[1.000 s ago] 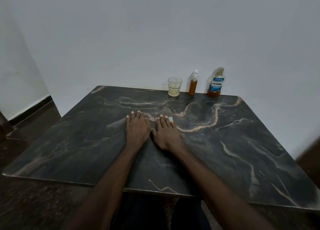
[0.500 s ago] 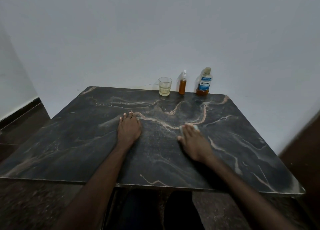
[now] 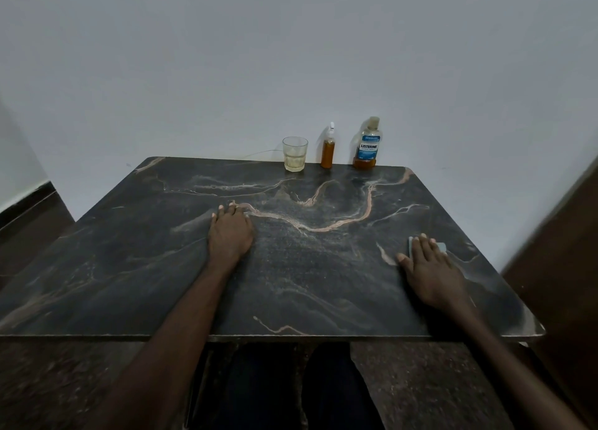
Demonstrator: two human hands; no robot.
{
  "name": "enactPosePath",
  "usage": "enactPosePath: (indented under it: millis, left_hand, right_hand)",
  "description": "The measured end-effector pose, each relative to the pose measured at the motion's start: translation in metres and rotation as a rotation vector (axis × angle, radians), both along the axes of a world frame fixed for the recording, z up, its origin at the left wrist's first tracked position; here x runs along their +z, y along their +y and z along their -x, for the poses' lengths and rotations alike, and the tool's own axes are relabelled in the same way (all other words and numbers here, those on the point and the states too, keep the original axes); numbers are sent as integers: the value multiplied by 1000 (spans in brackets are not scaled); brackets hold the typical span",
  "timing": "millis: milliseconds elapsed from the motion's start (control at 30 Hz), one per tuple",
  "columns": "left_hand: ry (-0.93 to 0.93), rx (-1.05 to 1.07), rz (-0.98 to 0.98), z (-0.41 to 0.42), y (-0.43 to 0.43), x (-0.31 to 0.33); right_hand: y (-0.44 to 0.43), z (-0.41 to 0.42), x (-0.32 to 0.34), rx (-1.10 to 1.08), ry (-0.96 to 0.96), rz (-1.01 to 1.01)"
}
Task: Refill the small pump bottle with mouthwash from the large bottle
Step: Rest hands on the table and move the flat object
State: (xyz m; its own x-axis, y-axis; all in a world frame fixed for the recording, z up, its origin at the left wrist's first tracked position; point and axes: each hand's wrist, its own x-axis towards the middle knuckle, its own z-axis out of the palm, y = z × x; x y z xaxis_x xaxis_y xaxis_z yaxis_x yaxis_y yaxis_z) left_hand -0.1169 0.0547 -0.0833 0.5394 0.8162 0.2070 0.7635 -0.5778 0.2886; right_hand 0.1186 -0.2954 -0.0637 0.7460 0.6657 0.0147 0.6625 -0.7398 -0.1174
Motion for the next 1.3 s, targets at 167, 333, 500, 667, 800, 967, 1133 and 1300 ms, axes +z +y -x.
enactPosePath:
  millis: [167,333,500,667,800,967,1133,1300]
  left_hand:
    - [-1,12,-7,0,-3,1]
    - [-2,5,-12,0,-4,3]
    - [-8,9,-6,1,-6,4]
    - [-61,-1,61,8,-17,20]
    - [-197,-148,32,7,-77,40]
    - [78,-357,36,-1,-169,33]
    - [185,-294,30,-6,-185,12]
    - [185,-324,20,-6,-173,8]
  right_hand:
    - [23,97,1,142,35,-30]
    - [79,172,-7,305,31,-80]
    - [122,207,-7,378,80,-97]
    - [104,174,14,395,479,-483]
    - [73,96,13,209,274,-610]
    - [51,54,4,288,140,-204]
    - [48,61,-2,292,44,-112]
    - [47,62,-3,302,23,-110]
